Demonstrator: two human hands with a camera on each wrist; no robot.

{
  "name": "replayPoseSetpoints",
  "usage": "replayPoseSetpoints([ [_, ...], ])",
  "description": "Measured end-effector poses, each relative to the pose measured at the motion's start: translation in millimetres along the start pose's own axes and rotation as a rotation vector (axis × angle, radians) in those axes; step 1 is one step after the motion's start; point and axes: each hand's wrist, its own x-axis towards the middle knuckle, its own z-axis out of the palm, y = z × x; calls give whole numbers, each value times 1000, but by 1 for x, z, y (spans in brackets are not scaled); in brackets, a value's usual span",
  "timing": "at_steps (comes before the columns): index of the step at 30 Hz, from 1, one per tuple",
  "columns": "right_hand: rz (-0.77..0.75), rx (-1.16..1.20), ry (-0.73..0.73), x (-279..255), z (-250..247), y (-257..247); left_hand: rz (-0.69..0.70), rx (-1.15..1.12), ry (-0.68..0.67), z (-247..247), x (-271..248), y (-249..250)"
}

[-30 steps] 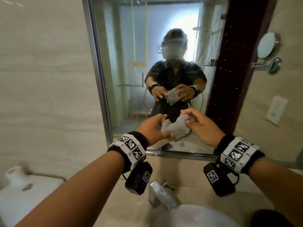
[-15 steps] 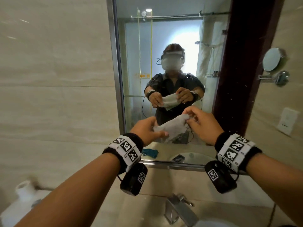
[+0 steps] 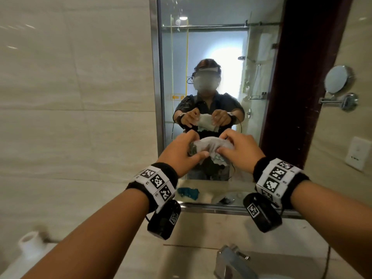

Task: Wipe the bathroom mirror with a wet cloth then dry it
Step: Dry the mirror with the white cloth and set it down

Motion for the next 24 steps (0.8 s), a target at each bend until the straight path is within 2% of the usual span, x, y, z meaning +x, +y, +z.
replayPoseSetpoints([
  [3, 19, -47, 104, 13, 5, -7, 49, -59, -45, -7, -4, -7],
  [7, 7, 100, 130, 17, 13, -32, 83, -95, -26, -17, -1, -16],
  [9, 37, 206, 94, 18, 14, -39, 101, -86, 6, -21, 2, -19],
  [12, 59, 392, -73, 16, 15, -47, 125, -68, 76, -26, 6, -21],
  [14, 25, 344, -124, 14, 14, -51, 120, -114, 86, -27, 10, -19],
  [16, 26, 295, -83, 16, 14, -50, 103, -138, 40, -28, 15, -16],
  [19, -11, 210, -55, 24, 10, -39, 117, -48, -58, -30, 21, -13],
  [22, -43, 195, -77, 33, 4, -33, 168, 67, -23, -34, 34, -13],
  [24, -84, 275, -73, 40, -2, -35, 143, 92, -37, -37, 45, -10],
])
